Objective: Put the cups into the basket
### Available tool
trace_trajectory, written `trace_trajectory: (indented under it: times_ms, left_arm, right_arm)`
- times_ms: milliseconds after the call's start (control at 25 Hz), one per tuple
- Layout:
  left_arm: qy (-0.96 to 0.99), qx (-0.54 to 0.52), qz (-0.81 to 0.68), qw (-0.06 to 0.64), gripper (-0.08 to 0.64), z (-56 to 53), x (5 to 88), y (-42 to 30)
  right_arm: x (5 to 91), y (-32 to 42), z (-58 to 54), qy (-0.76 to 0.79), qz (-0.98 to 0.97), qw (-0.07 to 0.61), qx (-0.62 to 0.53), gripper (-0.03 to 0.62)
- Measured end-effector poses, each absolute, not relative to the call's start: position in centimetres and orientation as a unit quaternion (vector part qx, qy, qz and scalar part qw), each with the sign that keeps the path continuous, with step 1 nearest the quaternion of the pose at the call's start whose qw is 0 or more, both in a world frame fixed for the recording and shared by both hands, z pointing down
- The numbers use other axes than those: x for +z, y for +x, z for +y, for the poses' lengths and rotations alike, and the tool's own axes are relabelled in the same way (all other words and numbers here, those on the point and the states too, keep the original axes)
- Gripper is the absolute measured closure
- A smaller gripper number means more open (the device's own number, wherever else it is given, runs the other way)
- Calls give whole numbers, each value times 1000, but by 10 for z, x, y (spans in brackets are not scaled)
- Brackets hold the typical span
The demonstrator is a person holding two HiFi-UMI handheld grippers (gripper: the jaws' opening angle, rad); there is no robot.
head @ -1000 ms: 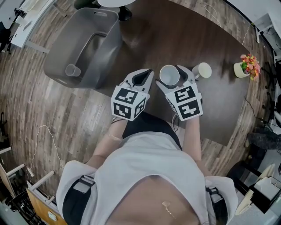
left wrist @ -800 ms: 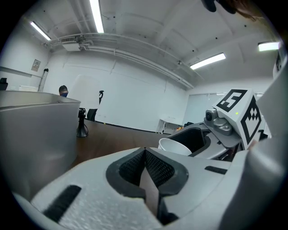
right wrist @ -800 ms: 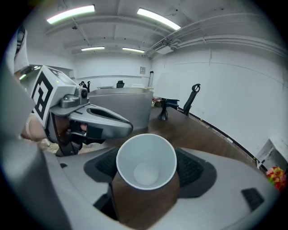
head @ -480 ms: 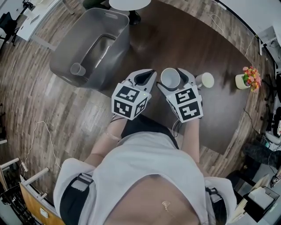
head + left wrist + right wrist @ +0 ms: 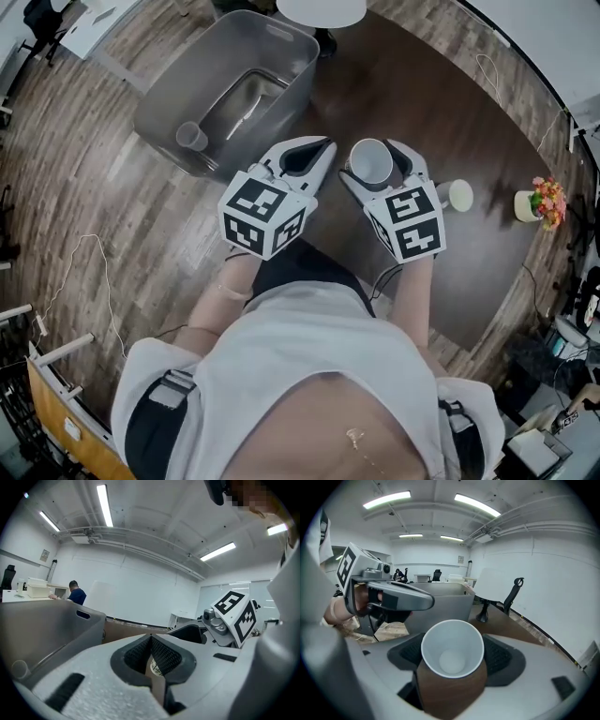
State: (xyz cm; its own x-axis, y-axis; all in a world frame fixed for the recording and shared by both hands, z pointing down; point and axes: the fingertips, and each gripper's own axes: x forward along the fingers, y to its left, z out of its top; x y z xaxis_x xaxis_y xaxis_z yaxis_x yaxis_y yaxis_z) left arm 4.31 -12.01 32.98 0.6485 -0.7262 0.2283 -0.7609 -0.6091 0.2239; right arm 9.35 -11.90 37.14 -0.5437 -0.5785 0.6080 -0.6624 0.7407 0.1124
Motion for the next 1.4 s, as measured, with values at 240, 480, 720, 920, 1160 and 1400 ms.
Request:
trace_trajectory:
  times_ms: [240, 480, 720, 920, 1160, 1400]
  left_arm:
    - [875, 31, -462, 144, 551, -112, 301, -5]
    - [843, 10, -524, 125, 551, -104, 272, -67]
    - [817, -2, -567, 107, 551, -108, 265, -117]
    - [800, -9, -591, 103, 551, -115, 264, -152]
    - [780, -18, -616, 107, 551, -115, 271, -190]
    - [766, -25, -632, 113, 551, -120, 273, -224]
  right_arm:
    - [331, 52, -128, 305, -902, 304, 22, 204]
    - [289, -8, -133, 228, -929, 289, -31, 205]
    - [285, -64, -145, 176, -940, 288, -56, 205]
    - [292, -99, -157, 151, -942, 293, -60, 204]
    - [296, -131, -160, 125, -946, 292, -60, 204]
    - [297, -168, -161, 98, -947, 298, -61, 204]
